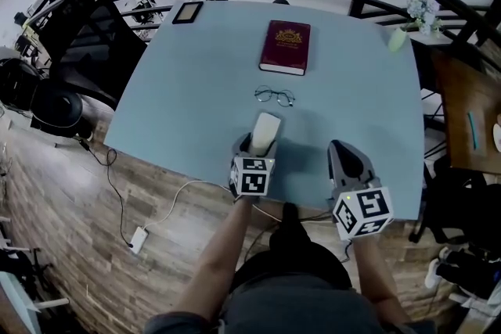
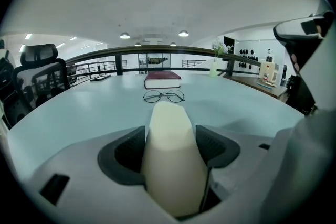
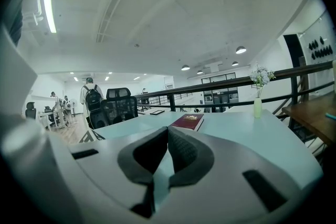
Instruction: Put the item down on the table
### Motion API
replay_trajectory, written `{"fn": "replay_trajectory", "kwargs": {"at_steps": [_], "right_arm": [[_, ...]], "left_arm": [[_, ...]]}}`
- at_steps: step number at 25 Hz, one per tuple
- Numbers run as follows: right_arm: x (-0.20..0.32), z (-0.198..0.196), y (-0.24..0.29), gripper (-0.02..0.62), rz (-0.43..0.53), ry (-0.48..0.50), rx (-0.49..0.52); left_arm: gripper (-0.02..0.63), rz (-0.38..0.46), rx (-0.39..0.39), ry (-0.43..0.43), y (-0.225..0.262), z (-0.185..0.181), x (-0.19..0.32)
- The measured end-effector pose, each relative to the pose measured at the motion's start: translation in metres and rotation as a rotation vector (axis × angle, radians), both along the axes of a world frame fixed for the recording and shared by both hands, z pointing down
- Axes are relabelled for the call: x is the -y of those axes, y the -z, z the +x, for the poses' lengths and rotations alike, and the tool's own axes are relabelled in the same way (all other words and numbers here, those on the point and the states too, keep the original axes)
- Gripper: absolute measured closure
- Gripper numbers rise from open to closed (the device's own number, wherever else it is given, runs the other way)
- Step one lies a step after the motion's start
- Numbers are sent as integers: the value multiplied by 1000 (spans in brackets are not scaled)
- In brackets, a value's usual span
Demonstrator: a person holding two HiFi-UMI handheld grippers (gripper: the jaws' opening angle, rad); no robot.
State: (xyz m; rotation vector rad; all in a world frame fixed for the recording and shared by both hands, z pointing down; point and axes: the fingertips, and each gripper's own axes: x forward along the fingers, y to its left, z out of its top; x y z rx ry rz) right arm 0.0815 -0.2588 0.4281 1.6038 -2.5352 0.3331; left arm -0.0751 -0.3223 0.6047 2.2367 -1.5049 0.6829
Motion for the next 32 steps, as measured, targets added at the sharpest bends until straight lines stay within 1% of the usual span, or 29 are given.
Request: {"fn": "replay_trajectory", "kwargs": {"at_steps": [8, 15, 18, 25, 30, 32], "right_arm": [[2, 5, -1, 592, -2, -4, 1], [2, 3, 0, 592, 2, -3, 12], [2, 2, 1, 592, 2, 2, 10], [0, -2, 2, 592, 6, 9, 16], [-1, -4, 2, 592, 6, 12, 11], [-1, -4, 2, 592, 6, 12, 13]], "left_arm": [[301, -46, 29, -5, -11, 1, 2], [301, -58, 76, -12, -14, 2, 4], [300, -66, 76, -11, -15, 2, 5], [299, -115, 74, -8, -19, 3, 6], [299, -164, 45, -17, -22, 3, 5], [297, -166, 41, -25, -21, 4, 6]]}}
